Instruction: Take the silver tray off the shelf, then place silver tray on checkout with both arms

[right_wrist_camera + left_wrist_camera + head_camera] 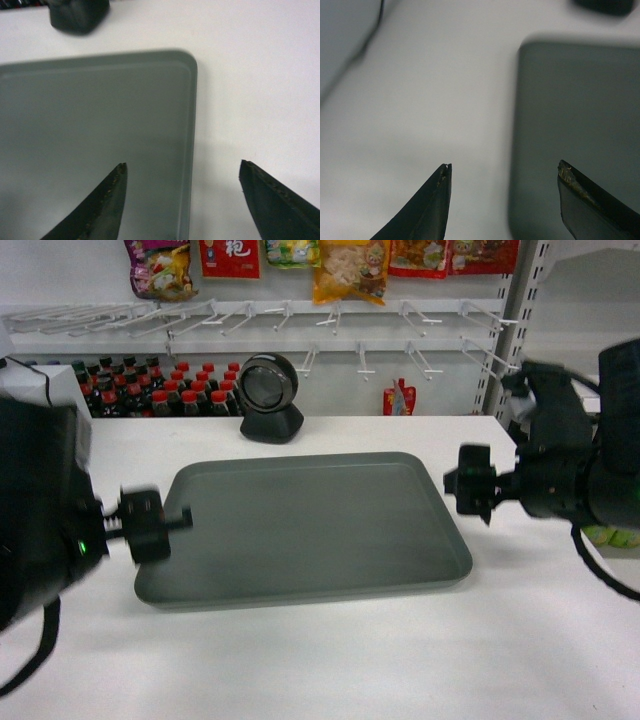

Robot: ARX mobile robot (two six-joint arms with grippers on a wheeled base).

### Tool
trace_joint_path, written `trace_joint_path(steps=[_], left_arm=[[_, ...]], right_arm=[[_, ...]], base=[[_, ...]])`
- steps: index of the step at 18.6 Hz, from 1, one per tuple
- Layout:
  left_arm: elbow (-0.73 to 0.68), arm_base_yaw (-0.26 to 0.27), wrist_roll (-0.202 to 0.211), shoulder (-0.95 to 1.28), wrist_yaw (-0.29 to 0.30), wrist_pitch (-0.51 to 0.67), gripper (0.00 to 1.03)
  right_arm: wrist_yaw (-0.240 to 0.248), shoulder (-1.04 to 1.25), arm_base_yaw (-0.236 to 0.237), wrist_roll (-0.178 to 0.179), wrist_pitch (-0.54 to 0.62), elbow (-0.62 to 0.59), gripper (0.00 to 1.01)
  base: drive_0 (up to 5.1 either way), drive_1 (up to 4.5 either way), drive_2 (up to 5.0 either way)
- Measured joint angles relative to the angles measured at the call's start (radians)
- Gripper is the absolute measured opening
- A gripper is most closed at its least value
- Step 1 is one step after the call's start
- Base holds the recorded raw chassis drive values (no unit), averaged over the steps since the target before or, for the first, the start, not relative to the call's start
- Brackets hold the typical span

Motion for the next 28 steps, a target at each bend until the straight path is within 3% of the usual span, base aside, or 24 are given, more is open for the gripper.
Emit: trace_joint_path(steps=[1, 2, 3, 4, 5, 7, 9, 13, 15, 16, 17, 18, 20, 21, 28], left_arm=[[-0.031, 0.002, 0.043, -0.029, 0.046, 0.163, 0.61], [-0.073, 0.011, 0.116, -0.078, 0.158, 0.377, 0.5], [-0.14, 0.024, 0.173, -0.108, 0.218, 0.494, 0.41], [-0.207, 0.043, 0.198, -0.124, 0.241, 0.539, 0.33], [-0.276, 0.066, 0.217, -0.139, 0.251, 0.558, 0.24], [-0.365, 0.1, 0.238, -0.25, 0.276, 0.567, 0.02], [-0.42, 0.11, 0.246, -0.358, 0.308, 0.582, 0.01], [-0.547, 0.159, 0.246, -0.559, 0.344, 0.488, 0.01], [-0.565, 0.171, 0.246, -0.703, 0.364, 0.346, 0.01], [-0.577, 0.205, 0.246, -0.784, 0.413, 0.299, 0.01], [-0.592, 0.243, 0.246, -0.848, 0.429, 0.266, 0.01], [-0.603, 0.254, 0.246, -0.882, 0.421, 0.24, 0.01], [-0.637, 0.243, 0.246, -0.988, 0.439, 0.147, 0.01], [-0.643, 0.244, 0.246, -1.041, 0.437, 0.111, 0.01], [-0.669, 0.244, 0.246, -1.312, 0.437, -0.123, 0.01]], right_arm=[[0.018, -0.005, 0.001, -0.003, 0.046, 0.0, 0.72], [0.166, 0.019, 0.008, -0.049, 0.335, -0.058, 0.63], [0.237, 0.014, 0.007, -0.077, 0.451, -0.127, 0.56], [0.301, 0.004, -0.002, -0.099, 0.56, -0.233, 0.47], [0.308, -0.024, -0.02, -0.114, 0.634, -0.325, 0.38], [0.304, -0.182, -0.05, -0.125, 0.686, -0.454, 0.15], [0.282, -0.295, -0.061, -0.135, 0.695, -0.552, 0.02], [0.249, -0.491, -0.093, -0.138, 0.682, -0.75, 0.02], [0.237, -0.599, -0.107, -0.138, 0.687, -0.809, 0.02], [0.212, -0.647, -0.127, -0.138, 0.671, -0.84, 0.02], [0.178, -0.7, -0.161, -0.139, 0.644, -0.867, 0.02], [0.179, -0.739, -0.173, -0.138, 0.619, -0.883, 0.02], [0.171, -0.873, -0.169, -0.138, 0.531, -0.925, 0.02], [0.171, -0.959, -0.17, -0.138, 0.415, -0.927, 0.02], [0.171, -1.31, -0.17, -0.139, 0.158, -0.985, 0.02]], base=[[0.0, 0.0, 0.0], [0.0, 0.0, 0.0], [0.0, 0.0, 0.0], [0.0, 0.0, 0.0], [0.0, 0.0, 0.0], [0.0, 0.0, 0.0], [0.0, 0.0, 0.0], [0.0, 0.0, 0.0], [0.0, 0.0, 0.0], [0.0, 0.0, 0.0], [0.0, 0.0, 0.0], [0.0, 0.0, 0.0], [0.0, 0.0, 0.0], [0.0, 0.0, 0.0], [0.0, 0.0, 0.0]])
